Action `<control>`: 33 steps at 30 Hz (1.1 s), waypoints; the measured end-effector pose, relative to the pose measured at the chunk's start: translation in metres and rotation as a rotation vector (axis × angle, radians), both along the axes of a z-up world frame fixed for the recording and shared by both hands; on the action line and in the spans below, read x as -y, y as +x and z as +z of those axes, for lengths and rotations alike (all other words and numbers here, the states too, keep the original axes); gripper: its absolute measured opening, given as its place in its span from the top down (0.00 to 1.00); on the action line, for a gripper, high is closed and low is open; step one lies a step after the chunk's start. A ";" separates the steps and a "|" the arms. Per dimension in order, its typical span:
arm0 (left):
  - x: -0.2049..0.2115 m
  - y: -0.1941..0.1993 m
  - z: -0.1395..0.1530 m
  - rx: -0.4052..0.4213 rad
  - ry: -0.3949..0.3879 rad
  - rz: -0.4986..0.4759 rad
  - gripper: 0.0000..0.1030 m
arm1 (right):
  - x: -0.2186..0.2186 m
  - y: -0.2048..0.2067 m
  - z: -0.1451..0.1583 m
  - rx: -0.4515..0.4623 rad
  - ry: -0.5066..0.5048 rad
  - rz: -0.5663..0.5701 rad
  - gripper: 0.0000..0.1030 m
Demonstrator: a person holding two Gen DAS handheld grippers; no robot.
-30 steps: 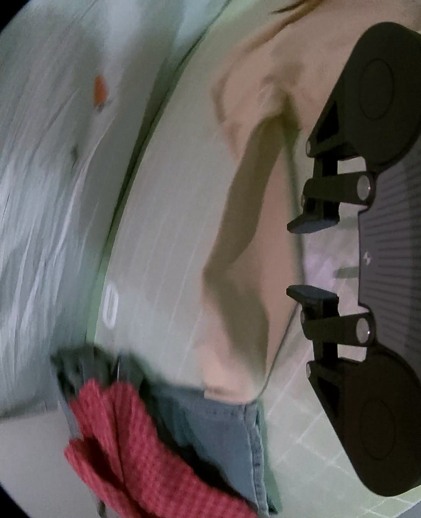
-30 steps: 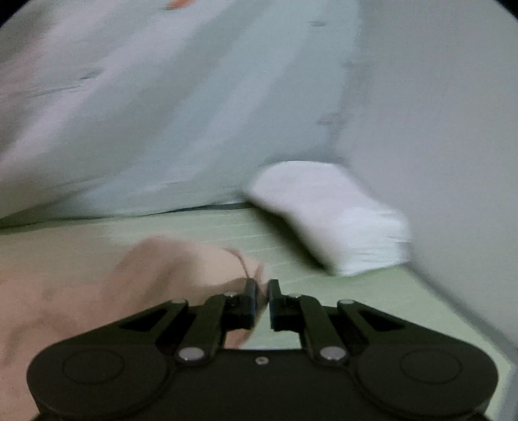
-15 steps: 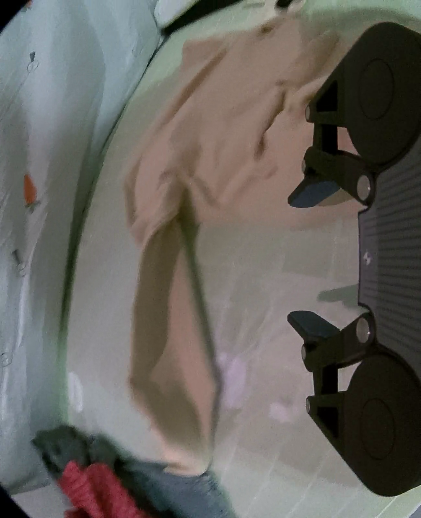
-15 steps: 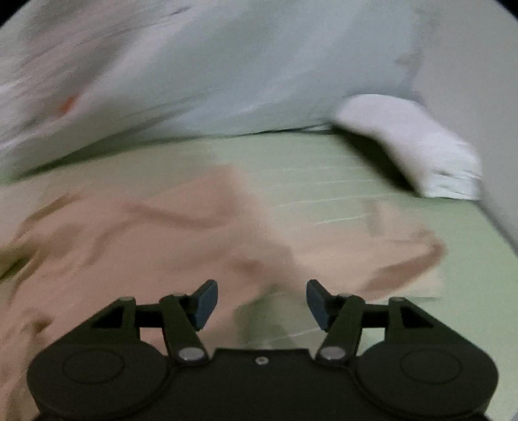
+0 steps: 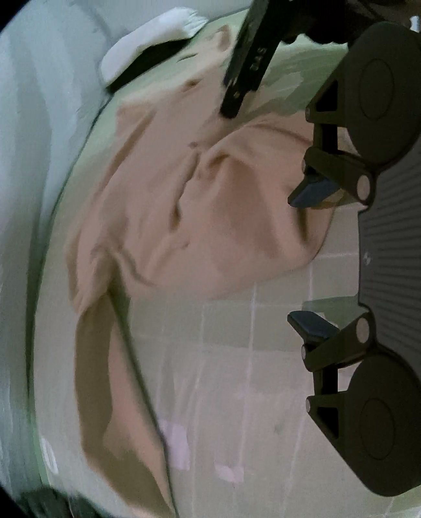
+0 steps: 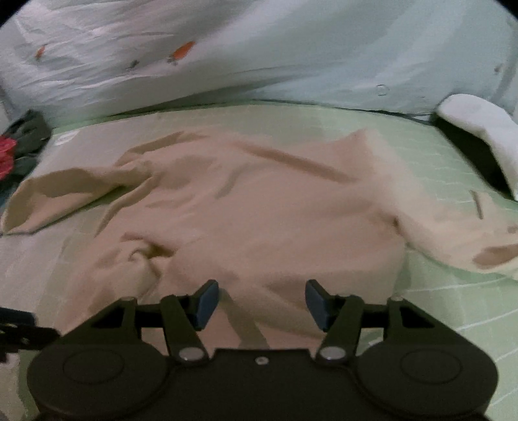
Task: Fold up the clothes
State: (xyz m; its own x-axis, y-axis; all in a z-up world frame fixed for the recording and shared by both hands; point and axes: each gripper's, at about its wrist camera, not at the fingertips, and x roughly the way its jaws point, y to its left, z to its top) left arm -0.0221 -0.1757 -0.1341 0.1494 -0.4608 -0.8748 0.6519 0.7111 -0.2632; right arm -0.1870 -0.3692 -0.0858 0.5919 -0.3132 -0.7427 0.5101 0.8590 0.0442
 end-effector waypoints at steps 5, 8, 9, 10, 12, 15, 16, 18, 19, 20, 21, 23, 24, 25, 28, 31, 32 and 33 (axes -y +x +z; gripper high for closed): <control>0.013 -0.008 -0.010 -0.012 -0.005 -0.047 0.38 | -0.009 -0.005 -0.007 -0.027 -0.012 0.040 0.46; 0.016 -0.008 -0.014 -0.012 -0.002 -0.034 0.67 | -0.006 -0.005 -0.014 -0.051 0.002 0.070 0.81; 0.016 -0.007 -0.014 0.002 0.006 -0.034 0.91 | -0.004 -0.006 -0.015 -0.053 0.003 0.074 0.85; 0.014 -0.005 -0.015 -0.007 -0.002 -0.020 0.94 | -0.004 -0.009 -0.014 -0.043 0.002 0.073 0.90; 0.008 -0.001 -0.015 -0.033 -0.028 0.016 0.95 | 0.000 -0.019 -0.008 -0.013 0.001 0.059 0.96; -0.003 0.002 -0.007 -0.005 -0.045 0.080 0.95 | 0.008 -0.044 0.008 0.033 -0.027 -0.002 0.97; -0.009 0.004 -0.002 0.016 -0.044 0.107 0.95 | 0.011 -0.054 0.013 0.047 -0.039 -0.028 0.97; -0.022 0.009 0.008 0.058 -0.038 0.164 0.95 | 0.021 -0.077 0.022 0.061 -0.069 -0.105 0.97; -0.030 0.013 0.013 0.070 -0.042 0.198 0.95 | 0.025 -0.087 0.023 0.069 -0.066 -0.126 0.97; -0.038 0.017 0.018 0.081 -0.047 0.233 0.95 | 0.028 -0.097 0.024 0.076 -0.063 -0.148 0.97; -0.044 0.020 0.021 0.079 -0.058 0.252 0.95 | 0.032 -0.107 0.026 0.084 -0.060 -0.170 0.97; -0.053 0.023 0.024 0.072 -0.068 0.282 0.94 | 0.038 -0.126 0.028 0.096 -0.053 -0.209 0.97; -0.051 0.022 0.022 0.071 -0.060 0.283 0.94 | 0.038 -0.128 0.025 0.084 -0.041 -0.201 0.97; -0.050 0.021 0.021 0.070 -0.052 0.282 0.92 | 0.035 -0.127 0.020 0.062 -0.030 -0.188 0.96; -0.048 0.016 0.019 0.066 -0.042 0.289 0.87 | 0.033 -0.122 0.013 0.023 -0.010 -0.164 0.92; -0.049 0.012 0.017 0.034 -0.060 0.279 0.68 | 0.036 -0.125 0.020 0.062 -0.013 -0.192 0.66; -0.050 0.011 0.015 0.022 -0.057 0.270 0.65 | 0.038 -0.126 0.022 0.084 -0.001 -0.207 0.64; -0.051 0.010 0.013 0.010 -0.054 0.262 0.61 | 0.040 -0.127 0.024 0.104 0.012 -0.222 0.64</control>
State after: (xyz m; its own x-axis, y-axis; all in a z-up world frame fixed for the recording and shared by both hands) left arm -0.0120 -0.1251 -0.1211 0.2778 -0.4513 -0.8481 0.4504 0.8409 -0.2999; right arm -0.3145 -0.4088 -0.0622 0.5833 -0.4358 -0.6854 0.6783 0.7256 0.1159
